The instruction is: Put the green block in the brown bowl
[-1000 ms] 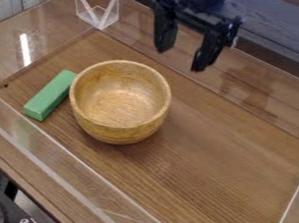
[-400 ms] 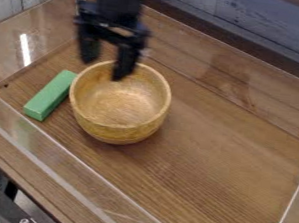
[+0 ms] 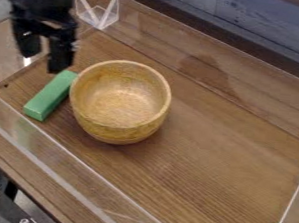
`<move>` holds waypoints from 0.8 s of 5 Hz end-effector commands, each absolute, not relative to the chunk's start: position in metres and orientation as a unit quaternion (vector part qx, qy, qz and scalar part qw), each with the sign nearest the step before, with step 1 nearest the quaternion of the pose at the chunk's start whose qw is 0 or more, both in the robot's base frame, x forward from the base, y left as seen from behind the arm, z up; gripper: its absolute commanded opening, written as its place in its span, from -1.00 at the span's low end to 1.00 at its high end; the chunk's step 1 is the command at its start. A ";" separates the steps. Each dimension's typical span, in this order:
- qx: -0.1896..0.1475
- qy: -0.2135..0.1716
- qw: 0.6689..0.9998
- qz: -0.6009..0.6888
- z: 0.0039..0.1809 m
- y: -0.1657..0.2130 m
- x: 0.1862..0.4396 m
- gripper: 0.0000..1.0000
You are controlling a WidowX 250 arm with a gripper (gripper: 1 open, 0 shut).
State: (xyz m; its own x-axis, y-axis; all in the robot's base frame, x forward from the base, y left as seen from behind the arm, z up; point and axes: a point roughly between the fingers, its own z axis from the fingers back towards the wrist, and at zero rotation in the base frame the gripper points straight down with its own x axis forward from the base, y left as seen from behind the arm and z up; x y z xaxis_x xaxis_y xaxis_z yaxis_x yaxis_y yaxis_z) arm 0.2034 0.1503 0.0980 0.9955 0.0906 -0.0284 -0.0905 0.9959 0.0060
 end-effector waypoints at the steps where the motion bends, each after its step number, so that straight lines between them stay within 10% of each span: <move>1: 0.006 0.000 0.999 0.048 0.091 0.159 0.207 1.00; 4: 0.001 -0.005 0.999 0.052 0.058 0.161 0.221 1.00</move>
